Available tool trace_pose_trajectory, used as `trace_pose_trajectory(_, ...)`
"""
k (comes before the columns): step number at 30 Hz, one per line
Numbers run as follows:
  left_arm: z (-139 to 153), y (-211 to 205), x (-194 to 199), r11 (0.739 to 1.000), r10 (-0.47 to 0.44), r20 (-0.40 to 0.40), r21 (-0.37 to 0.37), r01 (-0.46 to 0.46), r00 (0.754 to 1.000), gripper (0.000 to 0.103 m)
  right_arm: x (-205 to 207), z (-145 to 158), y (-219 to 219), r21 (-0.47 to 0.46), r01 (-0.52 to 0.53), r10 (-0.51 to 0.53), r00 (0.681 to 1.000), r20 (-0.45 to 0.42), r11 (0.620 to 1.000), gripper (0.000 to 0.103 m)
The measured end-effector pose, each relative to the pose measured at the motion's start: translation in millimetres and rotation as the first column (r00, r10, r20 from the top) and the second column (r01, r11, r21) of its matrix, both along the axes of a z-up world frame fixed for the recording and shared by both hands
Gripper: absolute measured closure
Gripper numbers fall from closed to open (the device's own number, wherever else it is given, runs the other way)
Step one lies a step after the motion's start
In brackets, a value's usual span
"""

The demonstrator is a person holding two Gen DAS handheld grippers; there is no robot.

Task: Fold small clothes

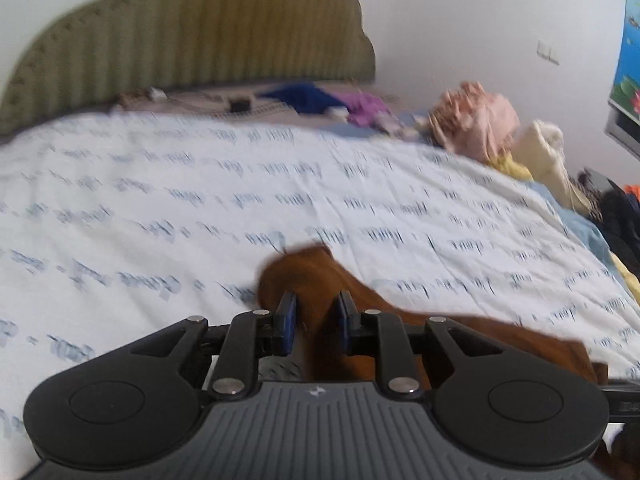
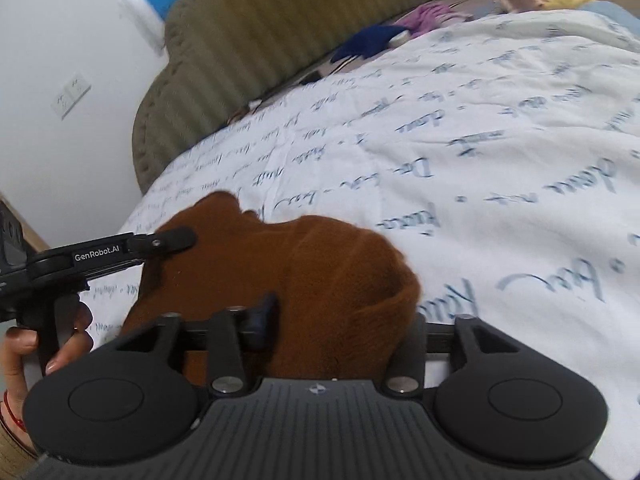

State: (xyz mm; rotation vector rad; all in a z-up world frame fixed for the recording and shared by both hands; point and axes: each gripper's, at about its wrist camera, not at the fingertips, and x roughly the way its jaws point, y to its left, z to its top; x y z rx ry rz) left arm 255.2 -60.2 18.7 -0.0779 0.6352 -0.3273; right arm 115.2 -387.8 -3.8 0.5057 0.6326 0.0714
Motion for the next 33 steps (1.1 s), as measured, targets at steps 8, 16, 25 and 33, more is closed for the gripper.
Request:
trace_pose_trajectory(8, -1, 36, -52, 0.994, -0.078, -0.125, -0.090, 0.067, 0.989, 0.038, -64, -11, -22, 0.225, -0.033, 0.040, 0.999, -0.028, 0.974, 0.030)
trace_pose_trajectory(16, -36, 56, -121, 0.924, -0.261, -0.307, -0.354, 0.145, 0.915, 0.039, -122, -25, 4, 0.338, -0.146, 0.153, 0.988, 0.006, 0.930, 0.029)
trace_pose_trajectory(25, -47, 62, -144, 0.917, -0.221, -0.390, -0.395, 0.054, 0.894, 0.088, -128, -25, 31, 0.281, -0.111, 0.125, 0.992, -0.033, 0.953, 0.082)
trace_pose_trajectory(33, -21, 47, -180, 0.986, -0.065, -0.255, -0.164, 0.023, 0.965, 0.082, -140, -12, 47, 0.080, -0.081, 0.086, 0.994, -0.069, 0.994, 0.067)
